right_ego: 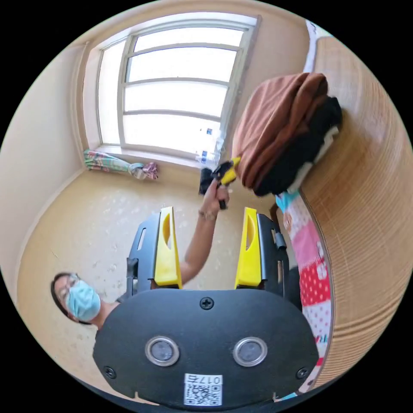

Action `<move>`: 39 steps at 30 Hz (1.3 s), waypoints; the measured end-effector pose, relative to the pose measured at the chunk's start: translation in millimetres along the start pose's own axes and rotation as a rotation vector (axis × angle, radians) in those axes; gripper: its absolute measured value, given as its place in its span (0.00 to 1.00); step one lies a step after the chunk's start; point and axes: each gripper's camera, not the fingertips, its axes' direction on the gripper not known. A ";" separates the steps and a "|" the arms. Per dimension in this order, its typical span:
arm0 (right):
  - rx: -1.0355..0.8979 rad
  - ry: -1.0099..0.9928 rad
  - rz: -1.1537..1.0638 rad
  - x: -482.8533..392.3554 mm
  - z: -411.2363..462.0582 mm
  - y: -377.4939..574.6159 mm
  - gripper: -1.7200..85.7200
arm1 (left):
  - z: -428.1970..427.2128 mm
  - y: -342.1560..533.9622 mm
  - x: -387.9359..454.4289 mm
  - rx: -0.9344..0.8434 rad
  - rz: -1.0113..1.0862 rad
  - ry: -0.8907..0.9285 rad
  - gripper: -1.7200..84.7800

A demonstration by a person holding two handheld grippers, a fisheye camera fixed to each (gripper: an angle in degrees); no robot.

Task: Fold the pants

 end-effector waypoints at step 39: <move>0.977 0.781 0.504 250.2 -26.5 372.4 0.03 | 351.5 283.5 102.5 -1.296 0.621 0.161 0.01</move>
